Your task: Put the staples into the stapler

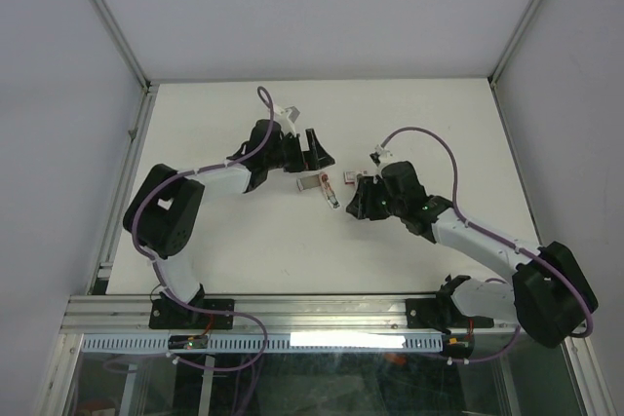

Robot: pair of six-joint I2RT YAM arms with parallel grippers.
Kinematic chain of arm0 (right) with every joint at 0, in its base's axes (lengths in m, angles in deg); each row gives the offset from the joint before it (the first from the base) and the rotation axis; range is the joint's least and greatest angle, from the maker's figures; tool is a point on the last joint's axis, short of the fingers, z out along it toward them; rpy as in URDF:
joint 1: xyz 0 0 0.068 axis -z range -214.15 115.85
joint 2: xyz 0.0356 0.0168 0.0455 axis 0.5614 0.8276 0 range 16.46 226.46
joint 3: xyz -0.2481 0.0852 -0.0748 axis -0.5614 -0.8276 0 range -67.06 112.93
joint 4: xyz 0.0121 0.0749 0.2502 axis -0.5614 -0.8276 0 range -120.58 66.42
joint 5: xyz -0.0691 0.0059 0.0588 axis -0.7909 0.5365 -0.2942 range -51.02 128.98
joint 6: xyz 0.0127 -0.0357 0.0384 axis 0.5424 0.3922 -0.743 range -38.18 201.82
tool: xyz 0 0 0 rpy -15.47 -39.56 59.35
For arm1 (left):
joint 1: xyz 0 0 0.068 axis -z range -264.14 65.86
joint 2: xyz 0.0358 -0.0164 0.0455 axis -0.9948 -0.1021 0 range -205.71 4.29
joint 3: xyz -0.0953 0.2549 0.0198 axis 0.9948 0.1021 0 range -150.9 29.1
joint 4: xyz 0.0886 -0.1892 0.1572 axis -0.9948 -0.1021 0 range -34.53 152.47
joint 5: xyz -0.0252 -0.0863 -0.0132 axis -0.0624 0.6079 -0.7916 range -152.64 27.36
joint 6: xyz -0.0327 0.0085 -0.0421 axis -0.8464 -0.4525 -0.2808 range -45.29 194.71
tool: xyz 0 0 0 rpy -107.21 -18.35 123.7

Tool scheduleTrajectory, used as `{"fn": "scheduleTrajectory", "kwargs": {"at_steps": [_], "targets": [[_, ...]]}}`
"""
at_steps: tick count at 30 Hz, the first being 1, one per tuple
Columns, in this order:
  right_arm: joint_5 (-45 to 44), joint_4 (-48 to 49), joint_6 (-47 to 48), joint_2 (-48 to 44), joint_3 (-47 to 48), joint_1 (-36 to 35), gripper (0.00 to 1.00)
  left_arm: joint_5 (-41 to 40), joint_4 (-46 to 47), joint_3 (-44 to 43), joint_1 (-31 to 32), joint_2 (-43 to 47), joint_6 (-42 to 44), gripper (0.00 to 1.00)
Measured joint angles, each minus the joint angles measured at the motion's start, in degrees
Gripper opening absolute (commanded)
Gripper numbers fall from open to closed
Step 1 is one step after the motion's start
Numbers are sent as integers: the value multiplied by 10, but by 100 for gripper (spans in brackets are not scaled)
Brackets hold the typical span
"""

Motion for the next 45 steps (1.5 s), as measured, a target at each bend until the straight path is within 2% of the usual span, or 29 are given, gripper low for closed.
{"fn": "scheduleTrajectory", "kwargs": {"at_steps": [7,22,35,45], "targets": [[28,56,-34,0,-35,0,46,26,7,-30,19,-42,3,98],[49,123,-62,55,-49,0,37,40,-3,-27,53,-40,42,99],[51,155,-76,78,-68,0,32,-11,-40,-13,90,16,80,99],[47,165,-85,81,-71,0,30,-22,-50,-11,111,21,80,99]]}}
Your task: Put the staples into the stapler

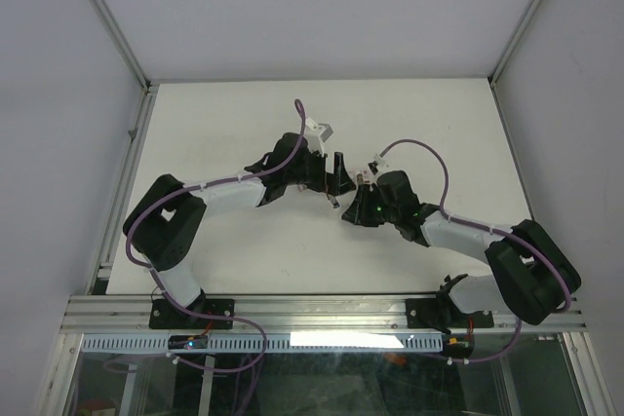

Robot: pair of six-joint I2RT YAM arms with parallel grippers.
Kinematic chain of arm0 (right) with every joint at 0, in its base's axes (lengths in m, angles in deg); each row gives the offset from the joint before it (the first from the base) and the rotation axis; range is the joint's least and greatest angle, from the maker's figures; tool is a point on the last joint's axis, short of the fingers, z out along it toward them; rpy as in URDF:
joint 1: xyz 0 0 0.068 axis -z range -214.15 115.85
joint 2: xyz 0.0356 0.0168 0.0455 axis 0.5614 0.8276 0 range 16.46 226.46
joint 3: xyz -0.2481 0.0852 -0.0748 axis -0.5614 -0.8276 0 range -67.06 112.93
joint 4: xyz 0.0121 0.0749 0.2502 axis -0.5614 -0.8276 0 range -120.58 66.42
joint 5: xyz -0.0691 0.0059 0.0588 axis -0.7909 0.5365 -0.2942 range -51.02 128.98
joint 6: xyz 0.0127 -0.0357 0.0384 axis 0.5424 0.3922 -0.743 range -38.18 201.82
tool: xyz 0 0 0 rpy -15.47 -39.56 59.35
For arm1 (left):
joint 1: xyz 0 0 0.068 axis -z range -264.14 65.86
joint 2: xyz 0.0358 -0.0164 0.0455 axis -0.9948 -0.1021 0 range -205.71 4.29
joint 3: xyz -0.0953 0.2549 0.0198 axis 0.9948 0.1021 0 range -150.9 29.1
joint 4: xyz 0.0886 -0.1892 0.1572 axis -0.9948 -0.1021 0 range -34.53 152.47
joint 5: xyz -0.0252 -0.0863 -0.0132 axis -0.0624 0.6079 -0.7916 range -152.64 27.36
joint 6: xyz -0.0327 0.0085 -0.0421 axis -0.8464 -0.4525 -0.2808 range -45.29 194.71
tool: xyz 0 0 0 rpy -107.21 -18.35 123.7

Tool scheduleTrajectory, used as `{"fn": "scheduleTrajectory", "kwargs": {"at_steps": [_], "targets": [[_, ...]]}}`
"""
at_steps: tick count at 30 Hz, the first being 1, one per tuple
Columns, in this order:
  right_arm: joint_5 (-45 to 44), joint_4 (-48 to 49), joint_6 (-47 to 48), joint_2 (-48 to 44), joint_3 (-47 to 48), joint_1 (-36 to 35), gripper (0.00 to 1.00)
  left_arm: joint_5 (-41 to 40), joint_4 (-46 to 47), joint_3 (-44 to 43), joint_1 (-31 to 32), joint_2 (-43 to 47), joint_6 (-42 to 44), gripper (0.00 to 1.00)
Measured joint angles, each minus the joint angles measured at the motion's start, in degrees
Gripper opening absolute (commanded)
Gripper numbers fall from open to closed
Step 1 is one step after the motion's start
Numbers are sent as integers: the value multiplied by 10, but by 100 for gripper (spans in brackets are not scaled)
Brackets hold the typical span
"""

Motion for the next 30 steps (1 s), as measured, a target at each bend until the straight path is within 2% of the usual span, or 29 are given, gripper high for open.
{"fn": "scheduleTrajectory", "kwargs": {"at_steps": [9,12,17,23,30], "targets": [[-10,1,-2,-6,-15,0,30,-12,-10,24,17,7,-4,99],[-11,0,-1,-17,-18,0,35,-31,-19,33,17,23,-7,99],[-27,-11,22,-43,-16,-9,48,-90,-45,37,15,87,-24,99],[-92,-67,89,-45,44,-51,56,-105,-36,76,-35,193,-77,99],[-145,-94,150,40,147,-70,59,-98,-16,181,-132,249,-140,99]]}}
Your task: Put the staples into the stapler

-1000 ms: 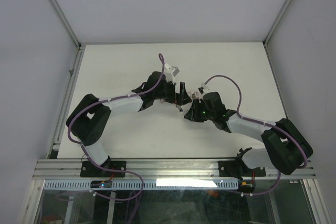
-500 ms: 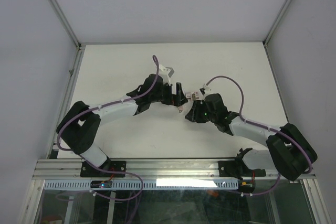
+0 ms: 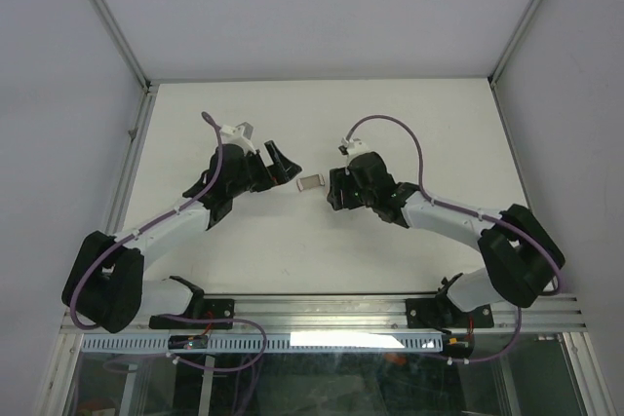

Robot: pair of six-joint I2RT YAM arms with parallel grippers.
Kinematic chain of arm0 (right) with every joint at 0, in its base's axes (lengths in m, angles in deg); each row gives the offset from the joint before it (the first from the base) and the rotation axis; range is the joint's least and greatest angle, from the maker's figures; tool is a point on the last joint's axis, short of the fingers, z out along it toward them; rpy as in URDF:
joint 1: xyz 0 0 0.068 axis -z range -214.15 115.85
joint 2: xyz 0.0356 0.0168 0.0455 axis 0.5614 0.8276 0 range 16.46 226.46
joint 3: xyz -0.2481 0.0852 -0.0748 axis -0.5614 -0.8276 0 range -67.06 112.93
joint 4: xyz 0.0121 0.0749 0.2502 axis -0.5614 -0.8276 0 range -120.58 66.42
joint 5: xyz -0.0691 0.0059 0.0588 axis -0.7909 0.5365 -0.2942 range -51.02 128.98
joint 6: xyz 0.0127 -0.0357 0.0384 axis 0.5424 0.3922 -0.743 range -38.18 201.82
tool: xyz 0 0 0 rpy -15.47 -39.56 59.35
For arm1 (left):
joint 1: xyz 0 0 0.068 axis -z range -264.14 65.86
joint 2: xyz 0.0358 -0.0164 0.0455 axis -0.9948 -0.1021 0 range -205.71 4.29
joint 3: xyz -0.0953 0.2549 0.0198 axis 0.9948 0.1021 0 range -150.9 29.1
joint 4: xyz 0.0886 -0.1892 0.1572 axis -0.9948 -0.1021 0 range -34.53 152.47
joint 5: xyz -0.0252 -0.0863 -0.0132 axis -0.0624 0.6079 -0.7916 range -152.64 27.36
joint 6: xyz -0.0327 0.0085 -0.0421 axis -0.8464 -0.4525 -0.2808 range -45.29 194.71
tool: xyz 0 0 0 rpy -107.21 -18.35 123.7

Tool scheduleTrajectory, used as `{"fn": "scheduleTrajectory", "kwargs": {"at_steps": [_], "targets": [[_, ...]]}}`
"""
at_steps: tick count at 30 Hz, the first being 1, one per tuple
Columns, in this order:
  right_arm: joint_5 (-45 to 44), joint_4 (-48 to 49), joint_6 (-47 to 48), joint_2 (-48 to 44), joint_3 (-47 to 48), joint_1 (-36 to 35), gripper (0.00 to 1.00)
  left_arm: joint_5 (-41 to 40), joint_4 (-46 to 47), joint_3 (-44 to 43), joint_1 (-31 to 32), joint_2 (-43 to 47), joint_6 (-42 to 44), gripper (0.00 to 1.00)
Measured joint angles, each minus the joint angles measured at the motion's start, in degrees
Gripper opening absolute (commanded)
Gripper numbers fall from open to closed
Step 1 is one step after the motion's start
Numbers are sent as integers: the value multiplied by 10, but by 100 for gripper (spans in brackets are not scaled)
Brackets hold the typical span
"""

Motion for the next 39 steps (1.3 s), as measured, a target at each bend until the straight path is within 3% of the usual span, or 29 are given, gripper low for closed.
{"fn": "scheduleTrajectory", "kwargs": {"at_steps": [9,17,23,29,39], "targets": [[-16,-20,33,120,62,-22,57,1,-8,28,-5,54,-17,99],[-40,-28,49,171,84,-37,31,8,-24,28,-5,90,-16,99],[-38,-32,57,171,87,-39,11,7,-40,28,-5,103,-16,99],[-26,-22,76,169,82,-38,1,7,-41,44,-5,114,-20,99],[54,44,89,83,-28,-55,0,35,-28,90,-5,111,-58,99]]}}
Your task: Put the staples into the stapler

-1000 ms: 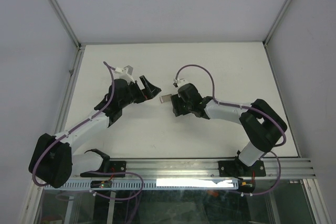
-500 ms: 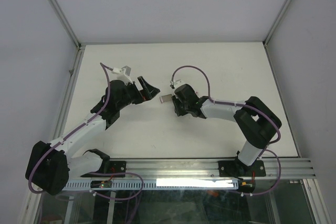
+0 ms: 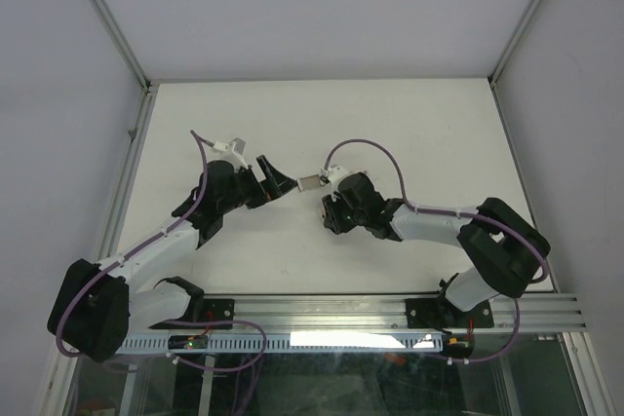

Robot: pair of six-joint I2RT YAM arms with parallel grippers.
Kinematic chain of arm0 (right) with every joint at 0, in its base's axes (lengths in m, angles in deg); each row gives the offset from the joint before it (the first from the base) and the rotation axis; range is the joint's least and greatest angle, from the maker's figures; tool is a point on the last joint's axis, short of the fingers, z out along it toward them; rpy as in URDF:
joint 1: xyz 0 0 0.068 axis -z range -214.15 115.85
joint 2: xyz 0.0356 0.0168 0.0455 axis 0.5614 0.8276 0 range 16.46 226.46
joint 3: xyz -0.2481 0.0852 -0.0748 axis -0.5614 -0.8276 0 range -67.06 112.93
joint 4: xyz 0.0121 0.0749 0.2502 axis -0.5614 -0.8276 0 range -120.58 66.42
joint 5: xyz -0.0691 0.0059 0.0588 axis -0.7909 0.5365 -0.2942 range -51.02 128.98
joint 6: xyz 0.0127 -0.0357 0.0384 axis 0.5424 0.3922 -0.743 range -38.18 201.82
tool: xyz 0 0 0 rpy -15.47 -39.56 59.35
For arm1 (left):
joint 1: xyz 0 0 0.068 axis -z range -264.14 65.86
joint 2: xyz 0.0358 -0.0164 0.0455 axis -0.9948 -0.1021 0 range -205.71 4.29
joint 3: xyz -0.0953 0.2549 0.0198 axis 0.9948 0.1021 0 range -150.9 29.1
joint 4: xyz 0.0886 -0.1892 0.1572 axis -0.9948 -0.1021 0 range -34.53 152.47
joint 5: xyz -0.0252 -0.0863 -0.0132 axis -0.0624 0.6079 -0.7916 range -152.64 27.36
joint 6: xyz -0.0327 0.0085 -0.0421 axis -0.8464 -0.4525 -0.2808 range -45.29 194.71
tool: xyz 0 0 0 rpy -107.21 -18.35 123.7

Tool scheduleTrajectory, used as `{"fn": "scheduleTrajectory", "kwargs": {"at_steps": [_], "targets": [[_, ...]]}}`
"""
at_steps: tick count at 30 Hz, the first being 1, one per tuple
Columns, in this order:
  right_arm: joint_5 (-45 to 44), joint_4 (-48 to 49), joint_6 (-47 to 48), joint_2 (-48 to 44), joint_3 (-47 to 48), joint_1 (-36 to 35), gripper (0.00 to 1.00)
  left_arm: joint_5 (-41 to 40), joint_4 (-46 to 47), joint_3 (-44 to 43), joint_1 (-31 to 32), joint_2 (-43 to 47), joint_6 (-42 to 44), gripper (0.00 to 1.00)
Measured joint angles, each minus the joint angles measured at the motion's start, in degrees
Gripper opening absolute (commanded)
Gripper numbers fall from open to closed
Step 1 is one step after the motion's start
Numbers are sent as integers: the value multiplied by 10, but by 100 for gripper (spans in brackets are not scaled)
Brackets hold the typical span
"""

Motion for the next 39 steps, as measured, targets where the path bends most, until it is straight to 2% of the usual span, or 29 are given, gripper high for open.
{"fn": "scheduleTrajectory", "kwargs": {"at_steps": [9,17,23,29,35,39], "targets": [[29,73,3,-65,-71,-25,0,41,59,19,16,-58,-44,95],[28,142,19,-143,-115,-57,0,71,118,19,62,-119,-89,73],[16,165,33,-158,-117,-68,0,83,155,19,81,-134,-121,64],[-1,174,37,-165,-118,-75,0,85,171,19,95,-137,-144,62],[-12,181,42,-173,-118,-81,0,85,186,27,95,-138,-164,54],[-19,181,43,-173,-118,-82,0,85,194,31,95,-138,-174,53]]}}
